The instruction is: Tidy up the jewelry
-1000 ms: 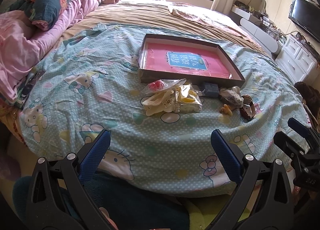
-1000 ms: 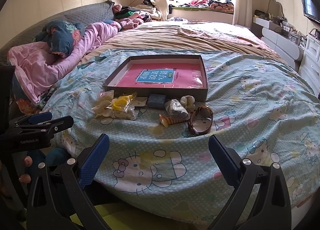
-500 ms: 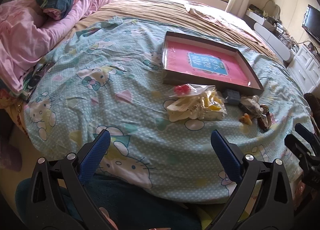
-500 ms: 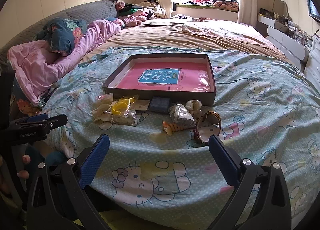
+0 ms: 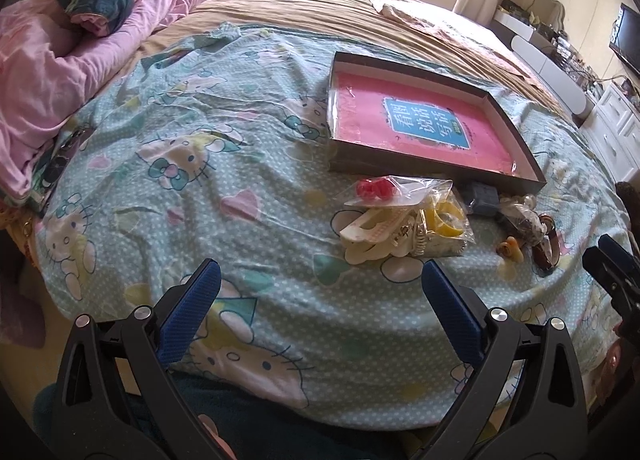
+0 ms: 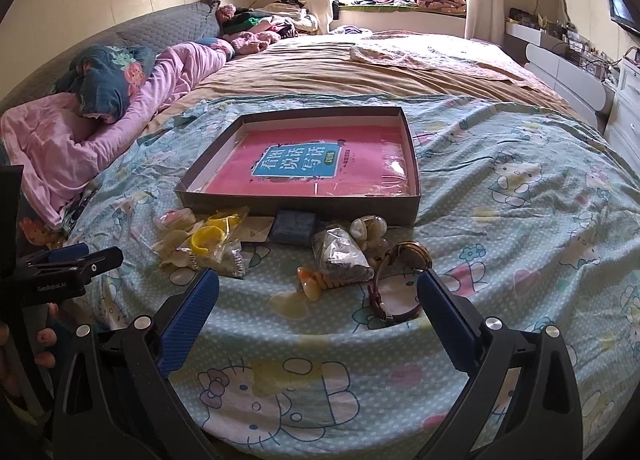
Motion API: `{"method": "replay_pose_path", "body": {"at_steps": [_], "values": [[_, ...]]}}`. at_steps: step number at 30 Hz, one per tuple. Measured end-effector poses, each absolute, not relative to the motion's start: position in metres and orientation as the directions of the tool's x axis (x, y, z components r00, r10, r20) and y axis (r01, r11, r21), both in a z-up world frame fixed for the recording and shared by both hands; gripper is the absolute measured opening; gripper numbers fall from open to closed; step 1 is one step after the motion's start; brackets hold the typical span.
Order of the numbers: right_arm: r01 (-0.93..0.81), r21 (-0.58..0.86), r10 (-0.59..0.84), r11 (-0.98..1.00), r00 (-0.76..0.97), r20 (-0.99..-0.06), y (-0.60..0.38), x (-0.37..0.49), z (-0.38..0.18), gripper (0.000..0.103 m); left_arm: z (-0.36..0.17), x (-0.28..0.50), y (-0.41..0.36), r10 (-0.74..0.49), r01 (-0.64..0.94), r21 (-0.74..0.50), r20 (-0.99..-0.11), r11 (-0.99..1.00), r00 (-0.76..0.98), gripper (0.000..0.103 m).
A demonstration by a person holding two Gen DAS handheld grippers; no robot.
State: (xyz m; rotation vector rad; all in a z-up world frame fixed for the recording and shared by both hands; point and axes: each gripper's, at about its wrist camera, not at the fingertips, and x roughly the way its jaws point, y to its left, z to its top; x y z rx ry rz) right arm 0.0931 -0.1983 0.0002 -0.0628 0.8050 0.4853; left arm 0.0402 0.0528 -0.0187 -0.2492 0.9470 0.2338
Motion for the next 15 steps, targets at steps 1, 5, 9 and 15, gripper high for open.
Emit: {"method": "replay_pose_path", "body": {"at_steps": [1,5,9,15], "values": [[-0.438,0.127,0.391,0.89,0.589,-0.707,-0.198,0.096,-0.001,0.099,-0.02,0.043,0.051,0.085,-0.299,-0.105,-0.824,0.949,0.561,0.094],[-0.422,0.139,0.385,0.896,0.58,-0.718,-0.201,0.108,-0.009,0.099,-0.026,0.057,0.047,0.041,-0.267,-0.129,-0.834,0.955,0.551,0.094],[-0.424,0.132,0.378,0.896,0.574,-0.726,-0.199,0.117,-0.017,0.099,-0.031,0.072,0.043,0.005,-0.238,-0.149,-0.839,0.96,0.544,0.094],[-0.443,0.137,0.383,0.886,0.532,-0.756,-0.192,0.129,-0.033,0.079,-0.036,0.09,0.041,-0.007,-0.223,-0.15,-0.844,0.963,0.537,0.094]]}}
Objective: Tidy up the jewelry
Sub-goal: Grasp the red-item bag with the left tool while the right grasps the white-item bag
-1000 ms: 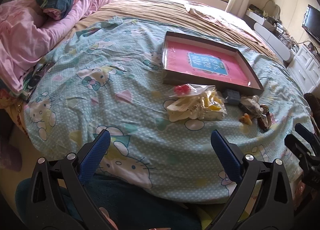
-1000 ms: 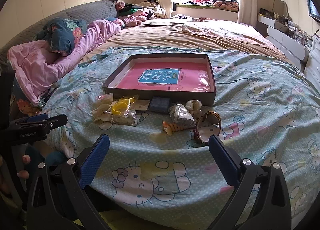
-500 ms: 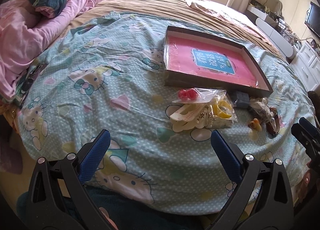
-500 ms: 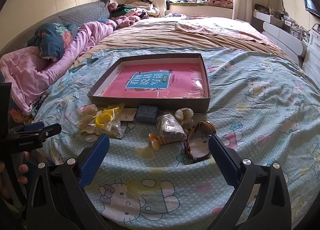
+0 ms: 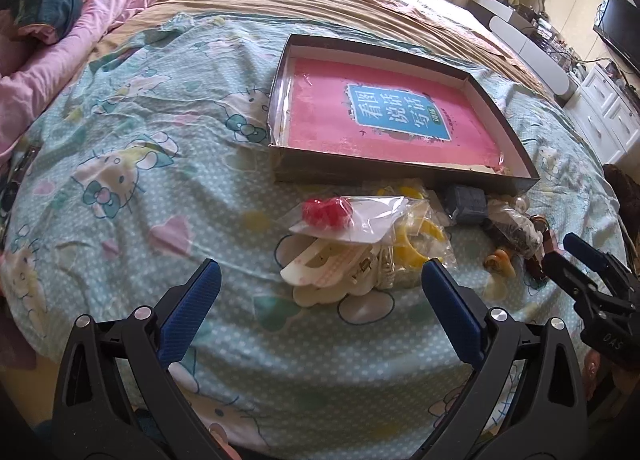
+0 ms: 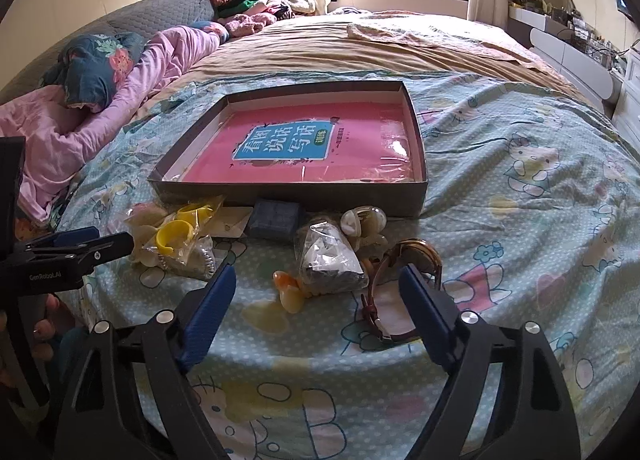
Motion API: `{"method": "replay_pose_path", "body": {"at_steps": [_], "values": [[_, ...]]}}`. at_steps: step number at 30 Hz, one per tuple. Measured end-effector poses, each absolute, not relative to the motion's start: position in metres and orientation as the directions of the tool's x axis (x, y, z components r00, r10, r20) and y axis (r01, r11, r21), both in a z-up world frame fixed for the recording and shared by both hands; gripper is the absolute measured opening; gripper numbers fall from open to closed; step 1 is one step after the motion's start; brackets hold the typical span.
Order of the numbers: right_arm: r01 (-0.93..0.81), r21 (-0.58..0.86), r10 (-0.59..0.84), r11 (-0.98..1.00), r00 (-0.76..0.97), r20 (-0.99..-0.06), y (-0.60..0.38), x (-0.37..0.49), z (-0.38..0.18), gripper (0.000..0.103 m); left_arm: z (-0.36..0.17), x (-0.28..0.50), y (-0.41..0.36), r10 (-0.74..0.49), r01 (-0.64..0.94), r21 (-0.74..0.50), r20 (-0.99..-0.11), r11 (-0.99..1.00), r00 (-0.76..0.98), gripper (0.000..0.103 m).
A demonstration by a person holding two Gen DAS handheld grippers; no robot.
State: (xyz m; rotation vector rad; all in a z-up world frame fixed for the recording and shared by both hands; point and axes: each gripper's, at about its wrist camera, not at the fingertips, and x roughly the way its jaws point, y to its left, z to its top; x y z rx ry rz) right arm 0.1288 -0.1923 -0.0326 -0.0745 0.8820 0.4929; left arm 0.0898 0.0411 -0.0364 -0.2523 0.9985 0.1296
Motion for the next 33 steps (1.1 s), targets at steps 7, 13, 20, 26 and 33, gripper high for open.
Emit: {"method": "replay_pose_path", "body": {"at_steps": [7,13,20,26,33], "values": [[-0.459,0.17,0.407,0.872,0.488,-0.772,-0.186,0.138,-0.044,0.064,-0.04,0.099,0.051,-0.018,-0.236,-0.172,-0.841,0.956,0.54,0.094],[-0.464,0.17,0.408,0.869,0.478,-0.778,-0.18,0.146,-0.049,0.059,-0.038,0.113,0.05,-0.016,-0.203,-0.156,-0.828,0.967,0.561,0.089],[-0.461,0.176,0.408,0.87,0.472,-0.781,-0.18,0.155,-0.051,0.049,-0.046,0.127,0.053,-0.012,-0.166,-0.125,-0.83,0.978,0.557,0.074],[-0.458,0.156,0.387,0.875,0.471,-0.793,-0.177,0.16,-0.057,0.048,-0.05,0.133,0.051,-0.019,-0.126,-0.107,-0.83,0.986,0.557,0.042],[-0.466,0.11,0.355,0.878,0.479,-0.803,-0.172,0.163,-0.063,0.045,-0.047,0.132,0.055,-0.034,-0.107,-0.118,-0.813,0.987,0.582,0.029]]}}
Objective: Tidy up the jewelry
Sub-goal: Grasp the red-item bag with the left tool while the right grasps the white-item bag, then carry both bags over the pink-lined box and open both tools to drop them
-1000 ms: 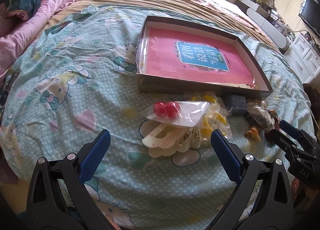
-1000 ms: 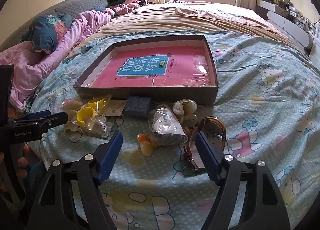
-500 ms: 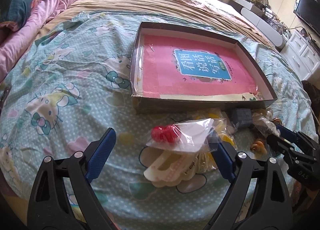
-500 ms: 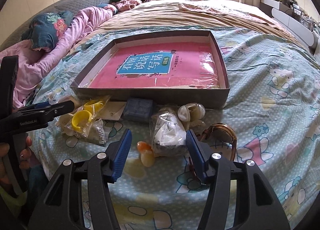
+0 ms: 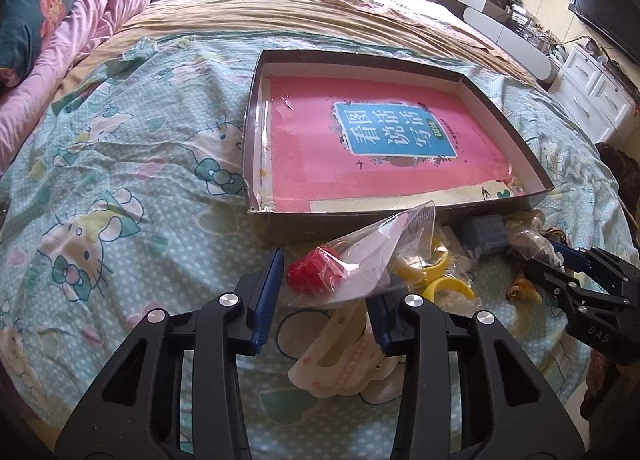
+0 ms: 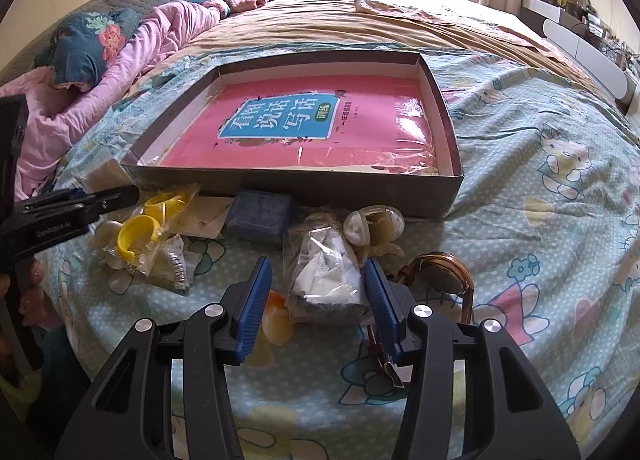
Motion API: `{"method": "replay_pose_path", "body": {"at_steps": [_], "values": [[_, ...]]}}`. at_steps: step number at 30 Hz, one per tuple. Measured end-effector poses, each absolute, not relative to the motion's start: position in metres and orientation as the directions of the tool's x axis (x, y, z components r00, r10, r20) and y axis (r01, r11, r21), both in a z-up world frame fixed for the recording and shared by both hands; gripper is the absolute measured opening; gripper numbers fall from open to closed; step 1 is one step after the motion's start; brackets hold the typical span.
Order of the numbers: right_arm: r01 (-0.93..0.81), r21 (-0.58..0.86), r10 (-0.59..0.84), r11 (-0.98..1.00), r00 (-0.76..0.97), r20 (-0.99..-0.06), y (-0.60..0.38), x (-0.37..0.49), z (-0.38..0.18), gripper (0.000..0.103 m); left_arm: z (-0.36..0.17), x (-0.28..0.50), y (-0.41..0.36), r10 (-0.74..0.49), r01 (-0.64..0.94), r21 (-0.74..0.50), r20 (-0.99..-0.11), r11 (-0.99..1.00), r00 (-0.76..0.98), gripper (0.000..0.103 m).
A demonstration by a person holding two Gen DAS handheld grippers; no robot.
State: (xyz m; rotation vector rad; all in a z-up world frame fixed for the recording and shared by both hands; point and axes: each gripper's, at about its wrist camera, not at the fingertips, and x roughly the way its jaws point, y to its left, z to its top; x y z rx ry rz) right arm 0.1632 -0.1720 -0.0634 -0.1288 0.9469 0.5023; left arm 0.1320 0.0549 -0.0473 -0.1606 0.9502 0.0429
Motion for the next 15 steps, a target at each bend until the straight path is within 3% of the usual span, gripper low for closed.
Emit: {"method": "replay_pose_path", "body": {"at_steps": [1,5,15], "values": [[-0.463,0.098,0.346,0.881,0.489,-0.8,-0.172,0.163,-0.064,0.039,-0.046,0.131,0.056,-0.035,-0.105,-0.12,-0.807,0.987,0.59,0.028],[-0.465,0.096,0.351,0.88,0.499,-0.792,-0.174,0.161,-0.061,0.033,-0.036,0.126,0.057,-0.044,-0.097,-0.132,-0.784,0.987,0.619,0.024],[-0.487,0.172,0.435,0.856,0.5,-0.749,-0.184,0.141,-0.028,0.03,-0.009,0.111,0.069,-0.079,-0.097,-0.193,-0.737,0.976,0.671,0.021]]}}
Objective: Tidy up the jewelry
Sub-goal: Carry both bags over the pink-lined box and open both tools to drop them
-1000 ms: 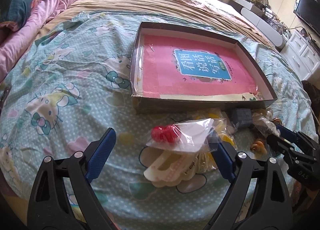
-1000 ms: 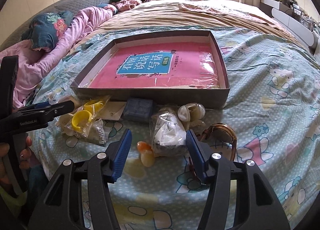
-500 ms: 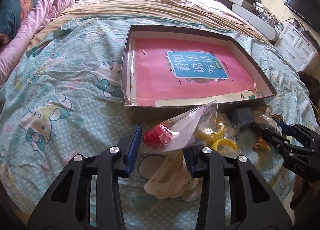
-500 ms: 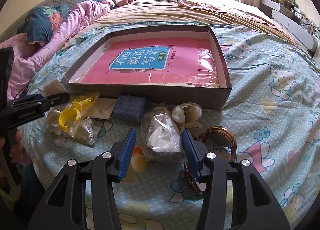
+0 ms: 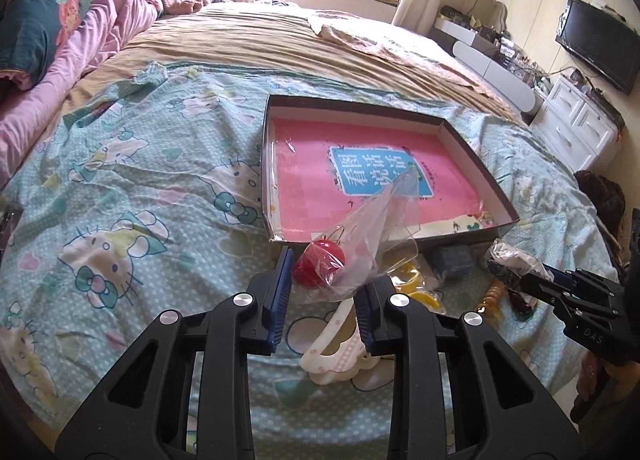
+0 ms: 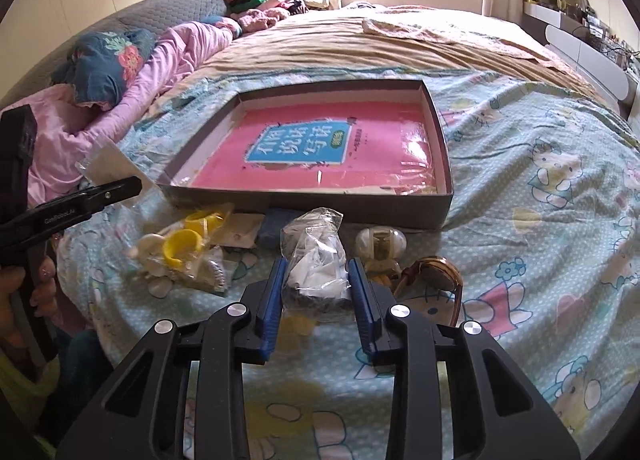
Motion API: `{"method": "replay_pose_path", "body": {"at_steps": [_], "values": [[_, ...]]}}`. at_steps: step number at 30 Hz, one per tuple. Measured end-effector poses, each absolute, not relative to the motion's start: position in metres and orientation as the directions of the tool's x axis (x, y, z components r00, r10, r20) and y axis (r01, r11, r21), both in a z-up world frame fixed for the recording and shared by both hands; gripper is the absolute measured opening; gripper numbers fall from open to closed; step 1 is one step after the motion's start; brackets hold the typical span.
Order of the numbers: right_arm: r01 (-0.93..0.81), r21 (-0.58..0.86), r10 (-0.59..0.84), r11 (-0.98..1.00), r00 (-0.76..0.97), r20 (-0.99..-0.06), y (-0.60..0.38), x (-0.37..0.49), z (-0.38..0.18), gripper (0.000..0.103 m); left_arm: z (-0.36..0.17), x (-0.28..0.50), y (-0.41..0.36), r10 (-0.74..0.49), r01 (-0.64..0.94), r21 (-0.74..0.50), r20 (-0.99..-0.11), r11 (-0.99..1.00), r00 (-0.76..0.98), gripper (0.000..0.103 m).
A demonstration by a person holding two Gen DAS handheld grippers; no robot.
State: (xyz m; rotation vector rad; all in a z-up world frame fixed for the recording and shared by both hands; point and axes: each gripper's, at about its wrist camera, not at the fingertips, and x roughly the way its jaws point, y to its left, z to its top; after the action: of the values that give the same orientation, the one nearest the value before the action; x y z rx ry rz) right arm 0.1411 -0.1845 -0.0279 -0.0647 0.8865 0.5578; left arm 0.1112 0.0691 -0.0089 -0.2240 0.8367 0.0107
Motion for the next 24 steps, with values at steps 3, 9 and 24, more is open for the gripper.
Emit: {"method": "replay_pose_path", "body": {"at_steps": [3,9,24], "values": [[-0.496,0.177,0.453,0.85,0.518,-0.725,-0.182,0.139,-0.013,0.03,-0.003,0.108,0.073,-0.085,-0.107,-0.212,-0.73,0.971,0.678,0.02],[-0.502,0.179,0.475,0.846,0.557,-0.681,-0.178,0.153,0.011,0.03,0.007,0.114,0.078,-0.081,-0.118,-0.221,-0.722,0.968,0.687,0.019],[-0.428,0.183,0.437,0.885,0.629,-0.643,-0.184,0.218,0.02,0.03,0.015,0.172,0.071,-0.091,-0.112,-0.235,-0.709,0.966,0.699,0.018]]}}
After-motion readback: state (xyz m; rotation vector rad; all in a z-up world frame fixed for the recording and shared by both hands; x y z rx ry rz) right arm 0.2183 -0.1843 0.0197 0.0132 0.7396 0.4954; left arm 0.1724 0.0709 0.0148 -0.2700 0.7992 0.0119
